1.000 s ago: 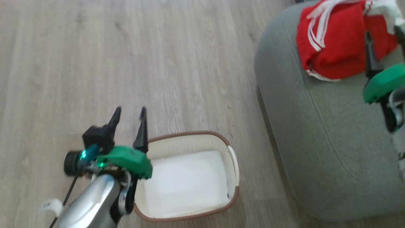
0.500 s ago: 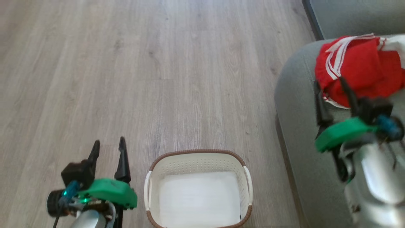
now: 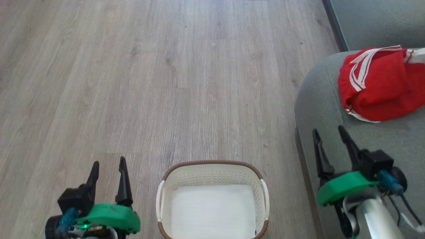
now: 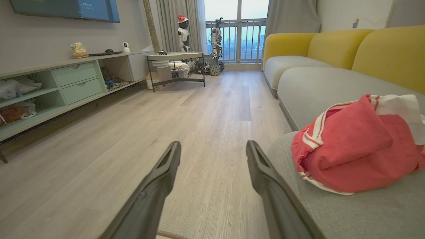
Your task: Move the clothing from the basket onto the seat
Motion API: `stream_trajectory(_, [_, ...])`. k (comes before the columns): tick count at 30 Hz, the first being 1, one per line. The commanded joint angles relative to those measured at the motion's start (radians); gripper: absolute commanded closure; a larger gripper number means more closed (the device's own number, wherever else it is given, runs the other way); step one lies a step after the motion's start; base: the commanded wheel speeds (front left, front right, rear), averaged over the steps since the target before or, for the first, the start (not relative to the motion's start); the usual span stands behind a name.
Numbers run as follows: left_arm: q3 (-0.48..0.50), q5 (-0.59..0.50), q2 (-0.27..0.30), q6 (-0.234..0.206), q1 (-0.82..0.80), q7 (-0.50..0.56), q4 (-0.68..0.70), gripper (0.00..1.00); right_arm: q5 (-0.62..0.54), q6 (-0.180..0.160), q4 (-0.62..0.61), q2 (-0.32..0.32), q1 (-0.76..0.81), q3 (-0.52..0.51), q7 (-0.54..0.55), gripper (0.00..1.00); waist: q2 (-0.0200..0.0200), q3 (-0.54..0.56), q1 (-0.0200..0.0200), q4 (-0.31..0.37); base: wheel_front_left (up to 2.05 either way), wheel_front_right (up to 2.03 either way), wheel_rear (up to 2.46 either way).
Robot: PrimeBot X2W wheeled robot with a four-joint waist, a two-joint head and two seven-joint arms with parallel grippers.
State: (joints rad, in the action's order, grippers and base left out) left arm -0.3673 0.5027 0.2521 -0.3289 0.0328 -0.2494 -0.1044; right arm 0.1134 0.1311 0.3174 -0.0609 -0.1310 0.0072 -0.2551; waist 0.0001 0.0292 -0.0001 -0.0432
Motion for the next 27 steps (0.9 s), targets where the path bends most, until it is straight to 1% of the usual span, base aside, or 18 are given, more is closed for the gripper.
stream_trajectory(1, [0.057,-0.016,0.002,0.008,-0.025,-0.012,0.026,0.0,0.02,0.0,-0.049,0.01,-0.007,0.031,-0.007,0.0,-0.0001,0.001,0.0001,0.0,0.0,0.0,0.0])
stream_trajectory(7, [0.09,-0.047,-0.013,0.028,0.014,-0.012,0.014,0.0,0.054,0.0,-0.082,0.01,0.046,0.042,-0.007,0.0,-0.0001,0.003,0.0001,0.005,0.0,0.0,0.0])
stream_trajectory(12, [0.112,-0.066,-0.027,0.043,0.037,-0.012,0.009,0.0,0.056,0.0,-0.094,0.01,0.063,0.035,-0.007,0.0,-0.0001,0.006,0.0001,0.012,0.0,0.0,0.0])
stream_trajectory(27, [0.143,-0.107,-0.055,0.081,0.048,-0.012,-0.009,0.0,0.059,0.0,-0.087,0.011,0.079,0.03,-0.007,0.0,-0.0001,0.014,0.0001,0.009,0.0,0.0,0.0])
